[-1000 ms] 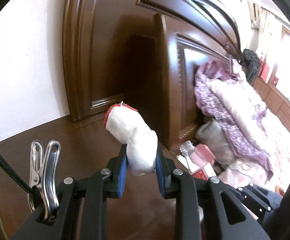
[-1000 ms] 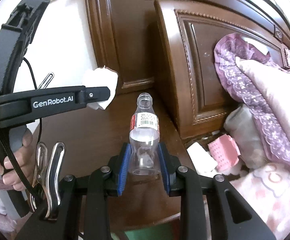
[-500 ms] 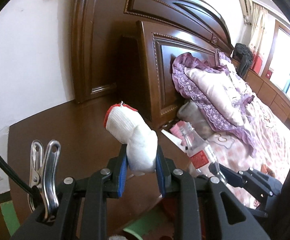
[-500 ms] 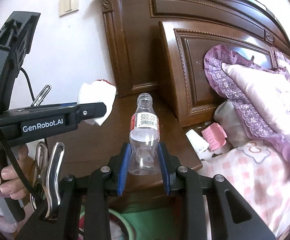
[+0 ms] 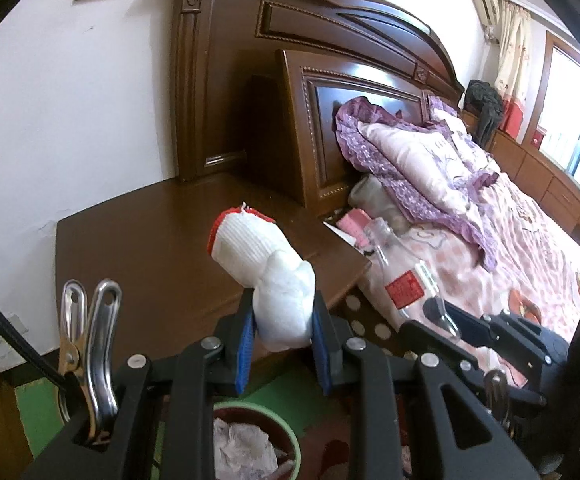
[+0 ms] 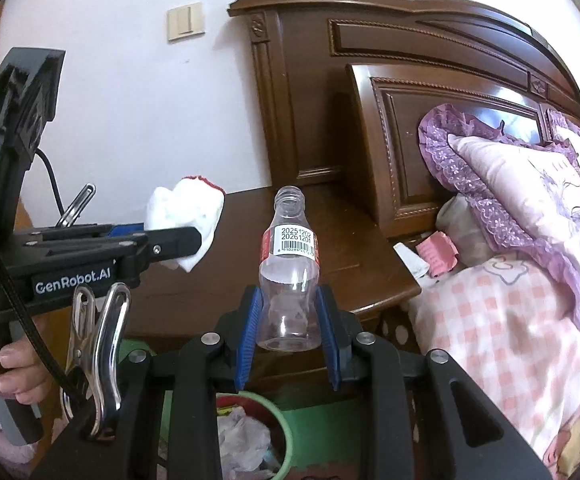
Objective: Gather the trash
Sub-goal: 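Carry the sock in the left tool while the right tool carries the bottle over the bin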
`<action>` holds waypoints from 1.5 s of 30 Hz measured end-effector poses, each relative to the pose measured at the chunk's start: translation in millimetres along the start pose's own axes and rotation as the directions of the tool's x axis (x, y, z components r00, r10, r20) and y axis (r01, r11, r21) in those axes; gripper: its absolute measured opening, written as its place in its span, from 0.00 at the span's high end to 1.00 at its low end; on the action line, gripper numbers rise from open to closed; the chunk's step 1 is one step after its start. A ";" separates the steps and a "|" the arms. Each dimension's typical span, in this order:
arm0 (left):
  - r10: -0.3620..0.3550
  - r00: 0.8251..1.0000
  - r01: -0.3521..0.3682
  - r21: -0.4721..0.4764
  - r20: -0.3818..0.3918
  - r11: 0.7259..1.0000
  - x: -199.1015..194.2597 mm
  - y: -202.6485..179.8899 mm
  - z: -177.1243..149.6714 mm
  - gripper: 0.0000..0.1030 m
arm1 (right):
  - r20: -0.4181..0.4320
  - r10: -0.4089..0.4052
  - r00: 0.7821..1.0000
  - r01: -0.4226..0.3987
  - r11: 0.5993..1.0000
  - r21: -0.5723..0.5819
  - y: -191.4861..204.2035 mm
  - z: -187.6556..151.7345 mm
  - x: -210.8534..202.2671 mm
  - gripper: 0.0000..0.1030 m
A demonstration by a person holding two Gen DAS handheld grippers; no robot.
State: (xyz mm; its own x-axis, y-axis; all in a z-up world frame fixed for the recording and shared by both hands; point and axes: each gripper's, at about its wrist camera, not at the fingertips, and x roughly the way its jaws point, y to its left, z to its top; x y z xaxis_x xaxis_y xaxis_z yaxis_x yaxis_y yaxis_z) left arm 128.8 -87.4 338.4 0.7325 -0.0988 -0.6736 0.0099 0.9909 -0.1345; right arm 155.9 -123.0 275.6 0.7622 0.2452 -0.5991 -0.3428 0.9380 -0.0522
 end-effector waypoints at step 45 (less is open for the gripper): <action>-0.003 0.985 -0.009 -0.069 -0.173 0.998 -25.9 46.0 -195.4 0.74 | -0.125 0.133 0.983 -0.123 0.988 0.091 65.8 -149.1 -35.0 0.72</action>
State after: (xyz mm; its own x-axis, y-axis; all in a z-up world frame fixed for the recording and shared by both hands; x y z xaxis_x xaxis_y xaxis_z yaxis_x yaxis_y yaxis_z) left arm -22.8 -57.2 207.6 0.6040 -0.1161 -0.7885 -0.0440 0.9830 -0.1785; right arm 24.8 -106.4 174.0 0.6350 0.3356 -0.6958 -0.3822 0.9192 0.0946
